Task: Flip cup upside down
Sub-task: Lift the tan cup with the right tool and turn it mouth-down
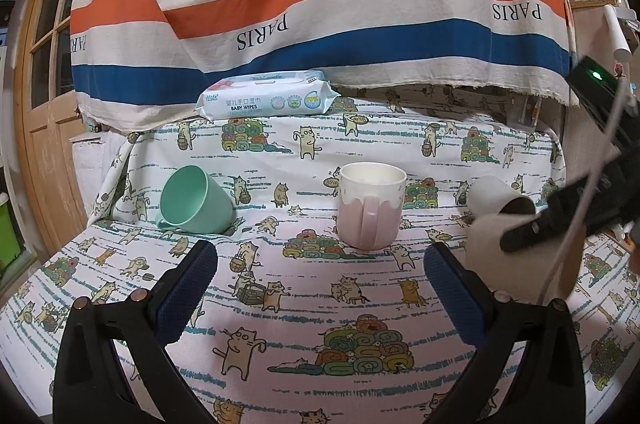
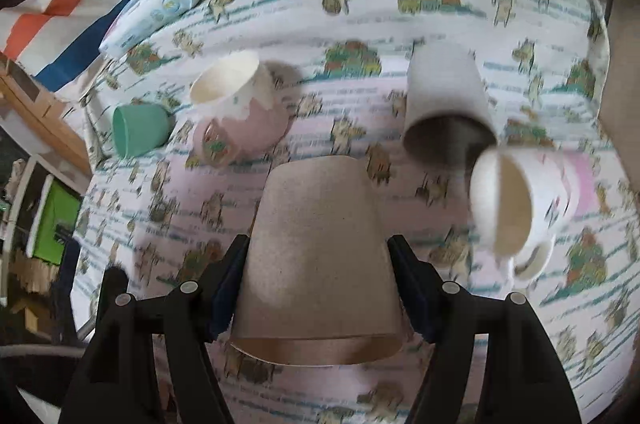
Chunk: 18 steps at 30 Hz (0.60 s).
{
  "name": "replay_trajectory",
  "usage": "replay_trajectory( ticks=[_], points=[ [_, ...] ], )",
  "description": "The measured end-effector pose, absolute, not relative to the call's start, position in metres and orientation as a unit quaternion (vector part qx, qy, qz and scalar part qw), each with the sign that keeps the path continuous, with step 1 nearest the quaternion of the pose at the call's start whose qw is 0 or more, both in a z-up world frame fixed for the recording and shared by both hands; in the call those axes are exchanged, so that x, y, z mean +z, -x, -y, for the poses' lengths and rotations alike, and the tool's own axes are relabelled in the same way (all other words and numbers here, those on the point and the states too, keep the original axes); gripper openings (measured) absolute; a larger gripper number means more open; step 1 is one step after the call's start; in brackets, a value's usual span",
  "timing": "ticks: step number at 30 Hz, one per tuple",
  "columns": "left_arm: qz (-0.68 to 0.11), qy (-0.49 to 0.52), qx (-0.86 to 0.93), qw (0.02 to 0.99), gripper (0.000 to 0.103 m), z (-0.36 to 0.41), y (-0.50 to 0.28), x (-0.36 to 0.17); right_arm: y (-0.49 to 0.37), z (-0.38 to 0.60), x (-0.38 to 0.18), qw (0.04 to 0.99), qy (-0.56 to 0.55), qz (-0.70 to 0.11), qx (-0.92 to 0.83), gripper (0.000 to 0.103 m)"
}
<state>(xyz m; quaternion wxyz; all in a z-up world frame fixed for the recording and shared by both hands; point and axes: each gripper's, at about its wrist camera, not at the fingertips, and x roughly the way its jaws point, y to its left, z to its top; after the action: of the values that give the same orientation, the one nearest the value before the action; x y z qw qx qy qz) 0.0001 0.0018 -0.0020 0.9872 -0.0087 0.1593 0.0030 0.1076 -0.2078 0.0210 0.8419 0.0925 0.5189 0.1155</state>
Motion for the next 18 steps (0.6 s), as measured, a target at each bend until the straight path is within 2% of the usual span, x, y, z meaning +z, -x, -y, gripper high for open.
replay_trajectory(
  ticks=[3,9,18],
  points=[
    [-0.159,0.009,0.003,0.987,0.103,-0.002,0.000,-0.002,-0.097,0.204,0.021,0.838,-0.083,-0.525,0.123,0.070],
    [-0.159,0.009,0.005,0.987,0.103,-0.002,0.000,-0.001,-0.085,0.204,0.020,0.871,-0.076,-0.478,0.087,0.071],
    [-0.158,0.010,0.005,0.987,0.103,-0.002,0.000,-0.001,-0.069,0.199,-0.011,0.861,-0.112,-0.488,0.086,0.071]
  ],
)
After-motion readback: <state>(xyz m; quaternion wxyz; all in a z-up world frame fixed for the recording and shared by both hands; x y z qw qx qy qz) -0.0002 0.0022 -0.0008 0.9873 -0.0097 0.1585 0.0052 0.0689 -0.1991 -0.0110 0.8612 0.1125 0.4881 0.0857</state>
